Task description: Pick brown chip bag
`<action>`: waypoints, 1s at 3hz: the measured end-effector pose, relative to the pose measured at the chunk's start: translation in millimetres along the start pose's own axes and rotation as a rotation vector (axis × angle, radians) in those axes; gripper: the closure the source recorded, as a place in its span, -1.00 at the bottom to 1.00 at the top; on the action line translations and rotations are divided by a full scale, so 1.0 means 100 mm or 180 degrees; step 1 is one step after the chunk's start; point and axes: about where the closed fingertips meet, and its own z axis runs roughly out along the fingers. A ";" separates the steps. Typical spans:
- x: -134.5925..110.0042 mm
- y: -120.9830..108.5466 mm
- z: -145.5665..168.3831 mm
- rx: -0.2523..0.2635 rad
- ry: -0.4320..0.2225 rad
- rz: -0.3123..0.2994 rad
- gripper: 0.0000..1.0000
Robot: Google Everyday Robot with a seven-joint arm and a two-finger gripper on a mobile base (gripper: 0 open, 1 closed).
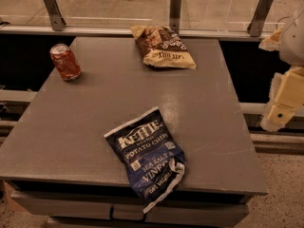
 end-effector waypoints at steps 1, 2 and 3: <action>-0.02 -0.03 0.00 0.0020 -0.0029 0.0003 -1.00; -0.27 -0.39 0.22 0.0055 -0.0274 -0.0010 -1.00; -0.72 -0.99 0.65 0.0154 -0.0627 0.0022 -1.00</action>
Offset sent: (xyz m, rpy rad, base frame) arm 0.1373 0.0481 -0.0194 0.2126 -0.0927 0.0592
